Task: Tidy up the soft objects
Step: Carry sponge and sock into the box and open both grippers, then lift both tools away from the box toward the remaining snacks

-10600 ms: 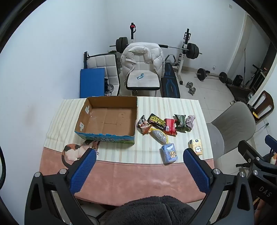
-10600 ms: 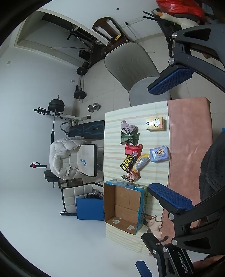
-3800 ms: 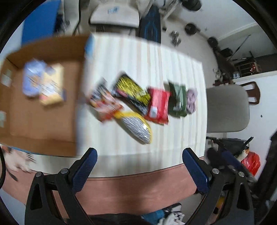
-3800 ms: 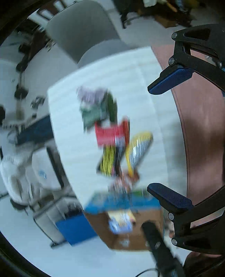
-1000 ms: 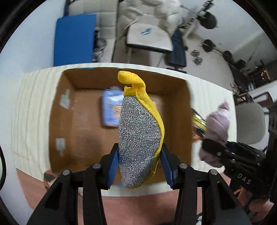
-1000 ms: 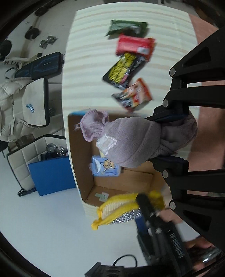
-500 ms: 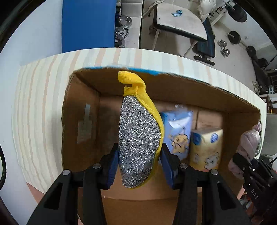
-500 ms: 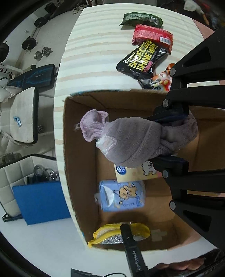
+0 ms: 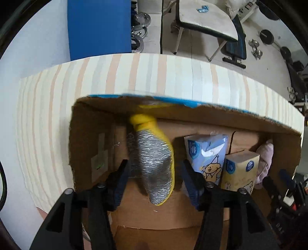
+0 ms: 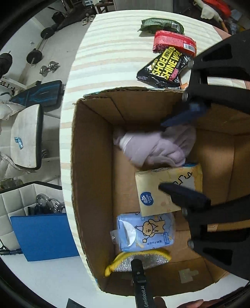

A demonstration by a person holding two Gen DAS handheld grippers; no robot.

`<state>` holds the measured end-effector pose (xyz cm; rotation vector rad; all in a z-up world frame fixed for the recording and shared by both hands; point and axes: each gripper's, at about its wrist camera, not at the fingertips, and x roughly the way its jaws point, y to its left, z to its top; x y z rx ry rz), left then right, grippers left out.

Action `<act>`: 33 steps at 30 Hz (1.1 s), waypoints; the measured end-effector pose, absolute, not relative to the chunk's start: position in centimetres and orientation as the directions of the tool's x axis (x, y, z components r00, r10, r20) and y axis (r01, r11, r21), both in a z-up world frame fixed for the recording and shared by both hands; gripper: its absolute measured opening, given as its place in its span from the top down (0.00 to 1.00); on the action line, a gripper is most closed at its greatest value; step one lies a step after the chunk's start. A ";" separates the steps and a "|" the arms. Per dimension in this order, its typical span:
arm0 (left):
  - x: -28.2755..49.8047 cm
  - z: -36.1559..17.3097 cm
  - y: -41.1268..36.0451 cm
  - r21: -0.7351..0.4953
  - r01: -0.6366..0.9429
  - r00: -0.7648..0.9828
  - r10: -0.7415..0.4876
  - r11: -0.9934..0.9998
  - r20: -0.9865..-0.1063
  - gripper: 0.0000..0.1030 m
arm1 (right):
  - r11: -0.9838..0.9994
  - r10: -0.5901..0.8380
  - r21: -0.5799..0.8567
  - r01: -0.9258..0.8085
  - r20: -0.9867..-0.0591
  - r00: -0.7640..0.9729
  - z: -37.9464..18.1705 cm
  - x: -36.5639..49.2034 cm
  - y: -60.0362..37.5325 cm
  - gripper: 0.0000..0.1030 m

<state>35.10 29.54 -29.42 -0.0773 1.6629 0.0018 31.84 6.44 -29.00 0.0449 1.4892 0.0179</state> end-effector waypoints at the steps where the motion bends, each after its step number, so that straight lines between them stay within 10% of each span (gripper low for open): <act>1: 35.0 -29.0 29.7 -0.046 -0.060 -0.076 -0.051 0.997 -0.996 0.34 | 0.999 0.043 0.045 0.015 -0.995 0.085 -28.9 32.0 6.5 0.30; 11: 31.7 -25.1 30.8 -0.003 -0.085 0.078 0.004 0.996 -0.997 0.02 | 0.997 0.081 0.080 -0.022 -0.992 0.094 -26.6 29.9 7.8 0.00; 33: 16.7 -15.8 28.6 0.029 -0.088 0.301 0.054 0.996 -0.952 0.02 | 0.995 0.103 0.103 -0.014 -0.967 0.231 -17.7 17.4 7.0 0.00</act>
